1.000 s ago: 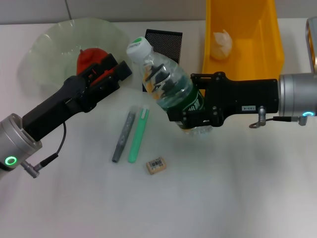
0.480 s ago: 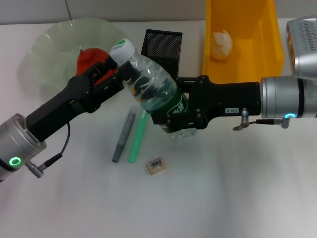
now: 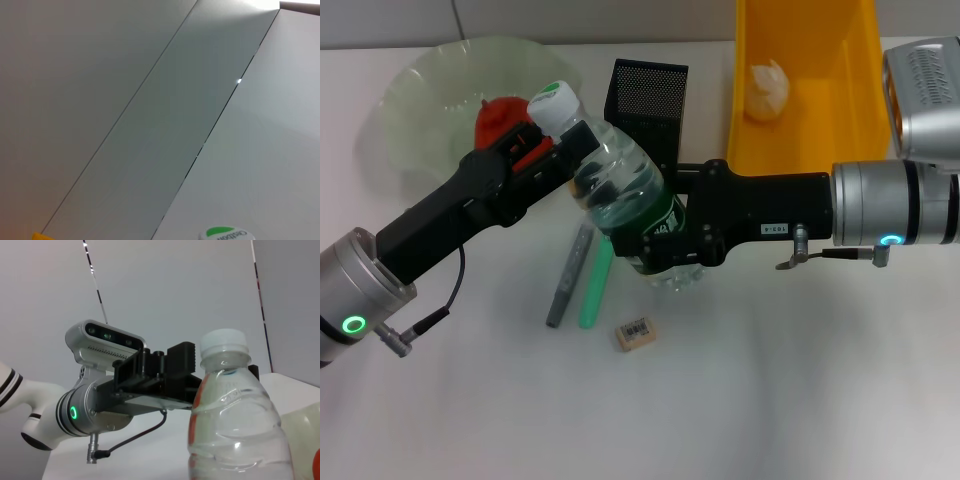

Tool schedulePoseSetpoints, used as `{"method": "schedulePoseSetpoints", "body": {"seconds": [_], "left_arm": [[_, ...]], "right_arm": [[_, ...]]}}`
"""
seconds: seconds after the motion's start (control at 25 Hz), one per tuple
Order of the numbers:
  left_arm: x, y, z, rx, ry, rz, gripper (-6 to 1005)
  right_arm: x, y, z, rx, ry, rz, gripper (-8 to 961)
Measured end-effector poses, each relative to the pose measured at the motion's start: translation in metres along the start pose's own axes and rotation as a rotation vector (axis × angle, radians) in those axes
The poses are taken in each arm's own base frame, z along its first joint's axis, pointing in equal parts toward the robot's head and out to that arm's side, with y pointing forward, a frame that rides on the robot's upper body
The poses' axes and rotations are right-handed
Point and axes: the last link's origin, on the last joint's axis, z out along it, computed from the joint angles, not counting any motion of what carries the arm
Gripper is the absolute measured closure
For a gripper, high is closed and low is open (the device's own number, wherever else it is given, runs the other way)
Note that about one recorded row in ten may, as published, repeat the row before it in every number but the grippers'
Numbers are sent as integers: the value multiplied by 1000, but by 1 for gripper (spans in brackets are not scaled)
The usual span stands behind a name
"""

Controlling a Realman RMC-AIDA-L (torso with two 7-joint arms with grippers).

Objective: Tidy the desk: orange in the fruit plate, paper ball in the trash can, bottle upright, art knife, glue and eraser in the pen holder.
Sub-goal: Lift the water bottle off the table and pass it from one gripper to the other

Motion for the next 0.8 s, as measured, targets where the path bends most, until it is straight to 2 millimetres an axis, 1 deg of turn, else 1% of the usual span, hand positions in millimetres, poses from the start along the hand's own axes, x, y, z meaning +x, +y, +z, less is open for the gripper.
{"method": "schedulePoseSetpoints", "body": {"seconds": [0.8], "left_arm": [[2, 0, 1, 3, 22, 14, 197]], "right_arm": [[1, 0, 5, -3, 2, 3, 191]]}}
